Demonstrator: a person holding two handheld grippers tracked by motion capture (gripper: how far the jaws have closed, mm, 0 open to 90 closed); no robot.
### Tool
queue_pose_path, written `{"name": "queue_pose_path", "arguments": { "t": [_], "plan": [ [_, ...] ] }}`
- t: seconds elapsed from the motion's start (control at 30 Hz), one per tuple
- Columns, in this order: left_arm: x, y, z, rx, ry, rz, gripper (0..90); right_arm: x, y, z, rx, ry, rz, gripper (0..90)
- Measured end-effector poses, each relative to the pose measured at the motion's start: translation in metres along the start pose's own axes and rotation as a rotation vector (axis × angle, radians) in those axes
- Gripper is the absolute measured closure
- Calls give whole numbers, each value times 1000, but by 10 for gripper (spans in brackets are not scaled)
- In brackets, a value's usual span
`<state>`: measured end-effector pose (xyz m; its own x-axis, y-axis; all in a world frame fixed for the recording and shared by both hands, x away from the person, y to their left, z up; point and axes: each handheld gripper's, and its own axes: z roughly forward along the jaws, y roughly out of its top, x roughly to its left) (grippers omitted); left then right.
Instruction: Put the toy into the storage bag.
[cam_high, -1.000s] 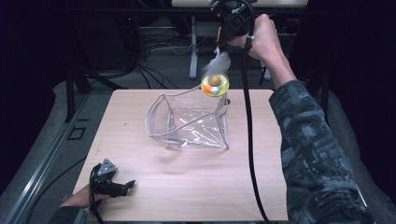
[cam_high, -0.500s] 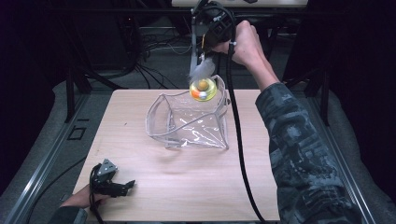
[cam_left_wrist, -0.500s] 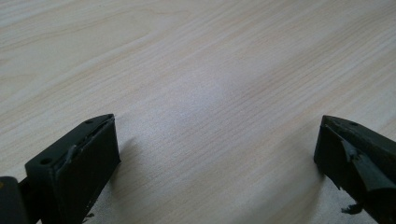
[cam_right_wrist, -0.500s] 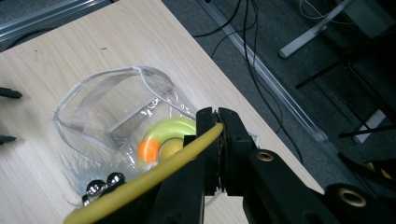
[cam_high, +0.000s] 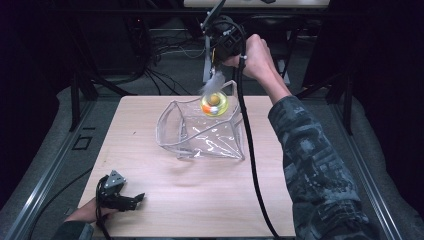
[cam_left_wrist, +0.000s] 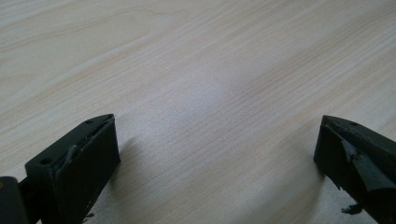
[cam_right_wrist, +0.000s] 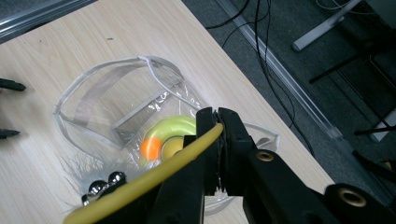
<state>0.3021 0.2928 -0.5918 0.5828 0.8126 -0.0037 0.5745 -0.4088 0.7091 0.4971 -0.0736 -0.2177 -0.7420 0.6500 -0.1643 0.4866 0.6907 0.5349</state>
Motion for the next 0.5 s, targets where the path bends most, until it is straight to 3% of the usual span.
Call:
{"name": "queue_pose_path", "arguments": {
  "t": [0.5],
  "plan": [
    [0, 0, 0, 0, -1, 3, 1, -3, -13, 23, 40, 16, 21, 880]
  ]
}}
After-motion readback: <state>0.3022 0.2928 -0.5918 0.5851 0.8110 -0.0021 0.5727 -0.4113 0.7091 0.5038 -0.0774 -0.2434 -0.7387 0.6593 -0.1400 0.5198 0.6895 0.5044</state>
